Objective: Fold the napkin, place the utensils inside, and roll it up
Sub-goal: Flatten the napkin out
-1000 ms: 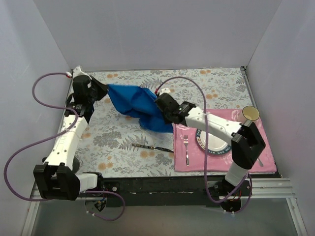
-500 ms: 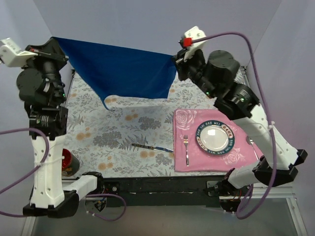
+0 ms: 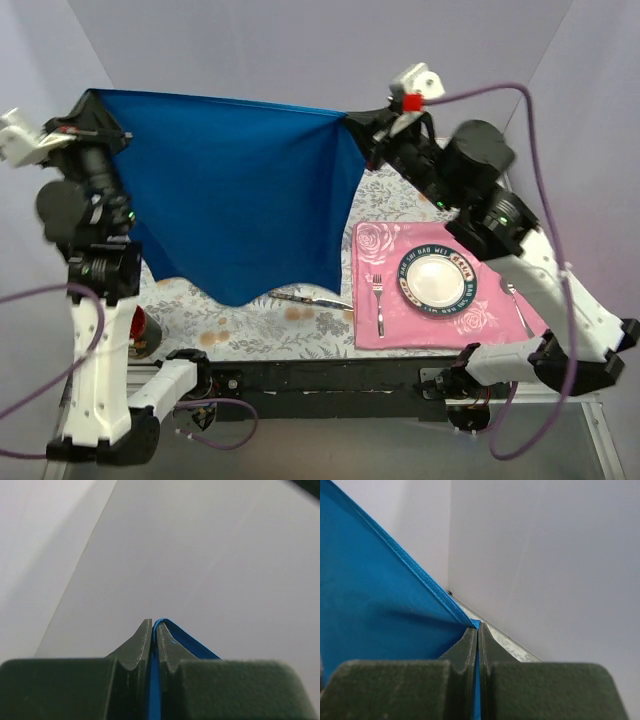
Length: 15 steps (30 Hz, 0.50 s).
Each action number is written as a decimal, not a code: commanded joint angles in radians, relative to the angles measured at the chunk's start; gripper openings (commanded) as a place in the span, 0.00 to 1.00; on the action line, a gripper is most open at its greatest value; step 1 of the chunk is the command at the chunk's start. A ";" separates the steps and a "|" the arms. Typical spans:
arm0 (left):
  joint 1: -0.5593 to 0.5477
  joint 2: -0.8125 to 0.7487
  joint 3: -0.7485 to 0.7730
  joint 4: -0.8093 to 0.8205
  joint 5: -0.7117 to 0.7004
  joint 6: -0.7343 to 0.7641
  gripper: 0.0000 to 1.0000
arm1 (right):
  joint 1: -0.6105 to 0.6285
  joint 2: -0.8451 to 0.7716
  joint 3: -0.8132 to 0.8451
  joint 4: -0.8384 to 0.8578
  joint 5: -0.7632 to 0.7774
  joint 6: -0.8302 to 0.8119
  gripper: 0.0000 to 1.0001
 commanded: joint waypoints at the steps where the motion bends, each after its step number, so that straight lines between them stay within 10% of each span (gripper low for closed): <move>1: 0.012 0.214 -0.112 0.130 -0.204 0.156 0.00 | -0.146 0.207 -0.010 0.089 0.082 0.057 0.01; 10: 0.057 0.875 -0.073 0.406 -0.286 0.375 0.00 | -0.360 0.712 0.222 0.052 -0.053 0.105 0.01; 13: 0.054 1.182 0.145 0.370 -0.576 0.431 0.04 | -0.393 0.865 0.292 0.111 -0.039 0.101 0.02; 14: 0.052 1.239 0.217 0.339 -0.595 0.428 0.09 | -0.407 0.927 0.390 0.076 -0.015 0.114 0.02; 15: 0.054 1.285 0.262 0.340 -0.602 0.444 0.50 | -0.415 1.052 0.573 -0.001 0.034 0.131 0.02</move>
